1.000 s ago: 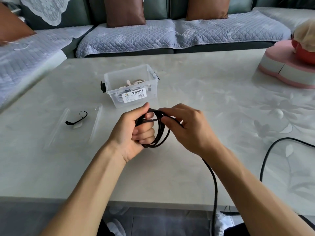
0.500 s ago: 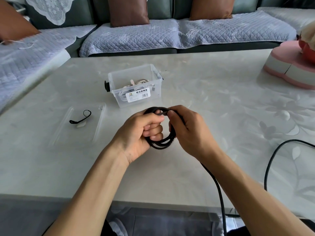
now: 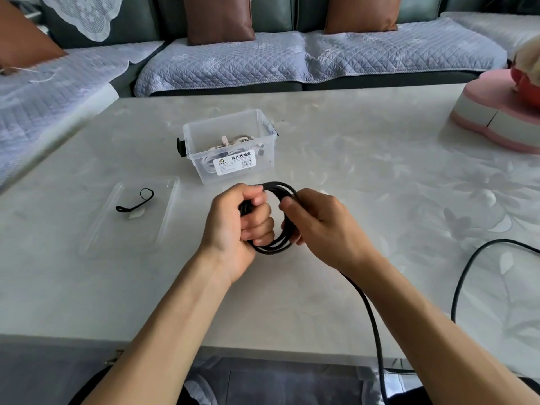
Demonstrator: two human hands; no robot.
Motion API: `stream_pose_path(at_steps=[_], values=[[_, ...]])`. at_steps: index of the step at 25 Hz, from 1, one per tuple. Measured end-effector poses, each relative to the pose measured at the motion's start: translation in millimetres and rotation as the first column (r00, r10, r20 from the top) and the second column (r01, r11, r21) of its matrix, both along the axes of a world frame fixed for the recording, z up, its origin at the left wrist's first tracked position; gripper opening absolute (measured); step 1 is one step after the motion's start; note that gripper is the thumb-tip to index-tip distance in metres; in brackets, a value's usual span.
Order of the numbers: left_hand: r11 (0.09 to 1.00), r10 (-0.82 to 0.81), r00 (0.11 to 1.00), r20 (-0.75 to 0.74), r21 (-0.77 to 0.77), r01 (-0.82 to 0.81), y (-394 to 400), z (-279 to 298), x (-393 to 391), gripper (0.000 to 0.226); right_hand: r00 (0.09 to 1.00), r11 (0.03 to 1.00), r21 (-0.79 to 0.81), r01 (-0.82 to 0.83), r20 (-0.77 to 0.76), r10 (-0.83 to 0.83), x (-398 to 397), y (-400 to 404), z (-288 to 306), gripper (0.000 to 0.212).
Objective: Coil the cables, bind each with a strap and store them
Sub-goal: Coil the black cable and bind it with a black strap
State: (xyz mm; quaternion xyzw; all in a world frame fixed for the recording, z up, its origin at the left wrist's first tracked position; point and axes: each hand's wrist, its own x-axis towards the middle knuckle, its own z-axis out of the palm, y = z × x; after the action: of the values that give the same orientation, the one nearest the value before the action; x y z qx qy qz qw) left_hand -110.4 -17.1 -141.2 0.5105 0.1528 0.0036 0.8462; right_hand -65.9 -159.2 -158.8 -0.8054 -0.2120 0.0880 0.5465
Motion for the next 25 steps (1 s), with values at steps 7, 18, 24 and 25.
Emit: stream_pose_path(at_steps=[7,18,24,25], values=[[0.920,0.358,0.933,0.024,-0.180,-0.349,30,5,5,0.037,0.858,0.970,0.220,-0.105,-0.474,0.201,3,-23,26,0.013],[0.585,0.472,0.864,0.176,0.670,-0.456,20,-7,10,0.044,0.884,0.913,-0.006,0.408,0.255,-0.393,5,-16,18,0.030],[0.856,0.408,0.909,0.084,0.312,-0.412,14,7,7,0.038,0.917,0.666,-0.710,0.229,0.388,0.098,-9,2,16,0.019],[0.861,0.396,0.910,0.123,0.293,-0.415,13,9,5,0.038,0.911,0.645,-0.745,0.170,0.369,0.186,-12,5,17,0.020]])
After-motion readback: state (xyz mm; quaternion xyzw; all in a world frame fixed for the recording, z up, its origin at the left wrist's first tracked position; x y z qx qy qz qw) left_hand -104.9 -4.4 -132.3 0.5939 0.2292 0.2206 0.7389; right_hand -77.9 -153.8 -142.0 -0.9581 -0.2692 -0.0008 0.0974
